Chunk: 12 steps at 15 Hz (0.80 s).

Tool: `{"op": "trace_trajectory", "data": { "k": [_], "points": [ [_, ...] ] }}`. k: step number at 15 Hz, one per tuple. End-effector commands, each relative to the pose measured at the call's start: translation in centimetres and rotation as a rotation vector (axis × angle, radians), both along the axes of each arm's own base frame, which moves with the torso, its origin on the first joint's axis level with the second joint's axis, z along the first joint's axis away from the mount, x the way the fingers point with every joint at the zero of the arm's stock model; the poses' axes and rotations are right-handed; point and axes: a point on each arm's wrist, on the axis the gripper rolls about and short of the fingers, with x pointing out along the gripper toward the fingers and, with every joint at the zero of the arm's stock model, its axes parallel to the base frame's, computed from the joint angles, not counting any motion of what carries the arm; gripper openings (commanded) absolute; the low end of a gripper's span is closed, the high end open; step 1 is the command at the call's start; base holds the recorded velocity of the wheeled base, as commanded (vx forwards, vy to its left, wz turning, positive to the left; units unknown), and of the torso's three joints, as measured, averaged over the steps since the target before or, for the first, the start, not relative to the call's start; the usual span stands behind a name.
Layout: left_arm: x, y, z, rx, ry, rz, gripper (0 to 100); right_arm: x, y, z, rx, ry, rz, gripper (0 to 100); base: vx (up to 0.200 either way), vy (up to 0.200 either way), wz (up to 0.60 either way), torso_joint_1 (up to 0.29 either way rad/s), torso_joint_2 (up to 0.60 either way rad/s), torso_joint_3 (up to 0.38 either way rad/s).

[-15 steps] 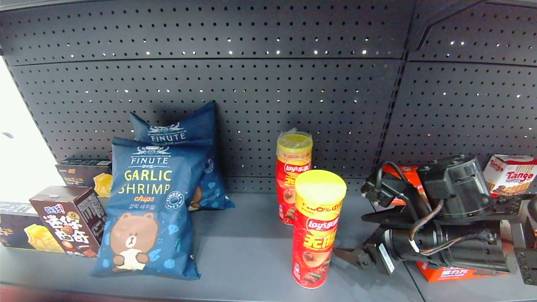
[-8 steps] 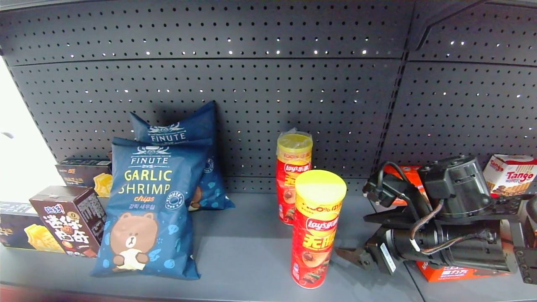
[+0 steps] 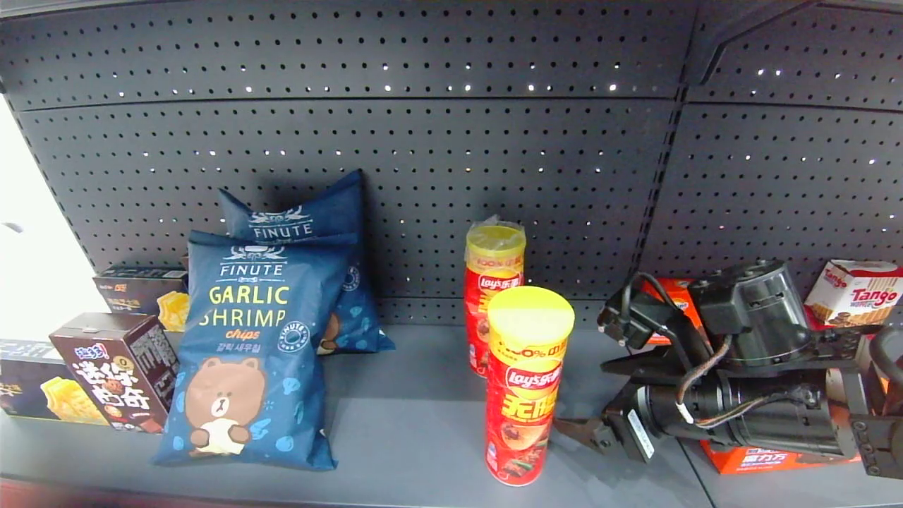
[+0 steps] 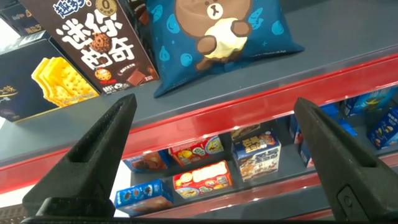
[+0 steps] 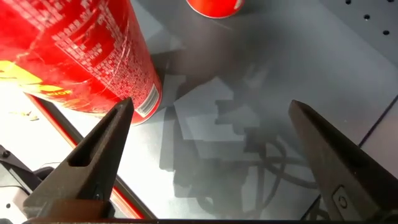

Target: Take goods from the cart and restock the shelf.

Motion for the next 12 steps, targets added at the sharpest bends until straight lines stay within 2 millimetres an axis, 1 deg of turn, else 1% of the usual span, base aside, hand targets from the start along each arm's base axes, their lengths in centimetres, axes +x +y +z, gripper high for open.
{"op": "trace_trajectory", "data": {
  "k": [1,9,12],
  "points": [
    [0.0,0.0,0.0,0.000,0.000,-0.001,100,0.0,0.3,-0.2,-0.004,0.004,0.007,100,0.000,0.000,0.00,0.000,0.00,0.000],
    [-0.1,0.0,-0.3,0.001,0.005,-0.001,100,0.4,1.6,-0.3,-0.005,0.006,0.034,100,0.000,0.000,0.00,0.000,0.00,0.000],
    [0.0,0.0,-0.4,0.002,0.006,-0.001,100,0.5,1.7,-0.3,-0.005,0.006,0.037,100,0.000,0.000,0.00,0.000,0.00,0.000]
  ]
}}
